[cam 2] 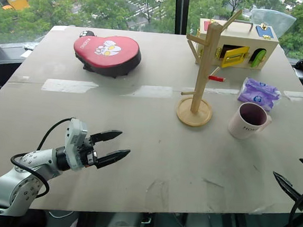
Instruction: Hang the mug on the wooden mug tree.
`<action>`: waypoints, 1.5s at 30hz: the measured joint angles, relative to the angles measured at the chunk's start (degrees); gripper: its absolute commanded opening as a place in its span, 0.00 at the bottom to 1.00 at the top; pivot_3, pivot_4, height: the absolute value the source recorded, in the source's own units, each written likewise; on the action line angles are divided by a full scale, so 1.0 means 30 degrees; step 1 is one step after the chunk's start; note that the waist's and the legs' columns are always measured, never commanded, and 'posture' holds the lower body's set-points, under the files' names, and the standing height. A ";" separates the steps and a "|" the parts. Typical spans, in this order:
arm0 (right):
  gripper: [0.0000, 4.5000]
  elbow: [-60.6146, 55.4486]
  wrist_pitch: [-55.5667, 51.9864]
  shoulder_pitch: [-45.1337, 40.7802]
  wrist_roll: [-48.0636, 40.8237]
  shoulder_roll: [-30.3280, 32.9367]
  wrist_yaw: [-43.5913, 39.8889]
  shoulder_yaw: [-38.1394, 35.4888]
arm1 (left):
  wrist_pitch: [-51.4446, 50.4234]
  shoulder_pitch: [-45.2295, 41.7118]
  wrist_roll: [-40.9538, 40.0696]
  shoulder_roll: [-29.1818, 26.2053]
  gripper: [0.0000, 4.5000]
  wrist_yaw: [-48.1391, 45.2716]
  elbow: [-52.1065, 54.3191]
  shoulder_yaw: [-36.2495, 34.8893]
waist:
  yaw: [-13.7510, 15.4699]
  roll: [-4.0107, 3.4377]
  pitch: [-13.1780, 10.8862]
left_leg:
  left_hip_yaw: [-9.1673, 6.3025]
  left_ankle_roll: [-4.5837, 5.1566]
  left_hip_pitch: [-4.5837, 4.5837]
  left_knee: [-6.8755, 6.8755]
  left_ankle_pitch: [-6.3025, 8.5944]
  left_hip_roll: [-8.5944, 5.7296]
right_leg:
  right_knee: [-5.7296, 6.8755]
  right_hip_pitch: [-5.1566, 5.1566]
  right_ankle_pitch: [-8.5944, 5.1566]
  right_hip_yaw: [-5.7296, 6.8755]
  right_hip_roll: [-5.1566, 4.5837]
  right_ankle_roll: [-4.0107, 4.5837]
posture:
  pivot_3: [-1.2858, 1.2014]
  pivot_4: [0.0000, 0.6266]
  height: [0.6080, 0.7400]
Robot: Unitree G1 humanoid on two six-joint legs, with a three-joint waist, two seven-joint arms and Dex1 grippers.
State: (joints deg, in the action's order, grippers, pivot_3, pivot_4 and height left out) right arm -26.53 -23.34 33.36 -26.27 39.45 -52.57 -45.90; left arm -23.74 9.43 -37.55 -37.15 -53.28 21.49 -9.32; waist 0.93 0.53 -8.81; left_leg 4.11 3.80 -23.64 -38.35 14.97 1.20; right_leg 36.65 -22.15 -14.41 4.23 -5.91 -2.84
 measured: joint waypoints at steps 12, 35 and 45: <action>0.98 -0.0192 -0.3867 -0.6594 0.1816 -0.2994 0.9186 0.3465 | -0.1360 -0.4272 -0.1594 -0.0068 1.00 -0.1011 0.1331 0.1156 | -0.0057 -0.0010 0.0075 | 0.0042 -0.0091 -0.0009 -0.0001 -0.0058 -0.0039 | 0.0033 -0.0043 0.0046 -0.0041 0.0036 -0.0069 | 0.52 0.24 1.00; 0.49 0.5015 -0.4012 -1.2135 0.3119 -0.2991 1.0968 0.7978 | -0.1103 -0.4540 -0.1223 -0.0028 1.00 -0.1082 0.1861 0.1860 | -0.0051 -0.0011 0.0070 | 0.0049 -0.0087 0.0001 -0.0010 -0.0059 -0.0033 | 0.0042 -0.0042 0.0048 -0.0019 0.0061 -0.0078 | 0.52 0.24 1.00; 0.37 0.8681 -0.1990 -1.4395 0.3544 -0.3192 1.0795 0.9224 | -0.0728 -0.4453 -0.1073 -0.0057 1.00 -0.2095 0.1860 0.1836 | -0.0085 -0.0010 0.0069 | 0.0057 -0.0088 0.0008 -0.0013 -0.0060 -0.0029 | 0.0042 -0.0041 0.0050 -0.0026 0.0069 -0.0079 | 0.52 0.24 1.00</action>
State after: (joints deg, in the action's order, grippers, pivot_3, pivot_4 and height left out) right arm -0.48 -29.31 -9.83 -15.64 29.88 -20.19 -18.23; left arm -25.92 -3.93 -40.77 -37.32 -59.57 27.07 -3.82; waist 0.67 0.50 -8.60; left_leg 4.28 3.54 -23.62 -38.39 14.79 1.11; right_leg 36.77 -22.27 -14.26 4.15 -5.71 -3.07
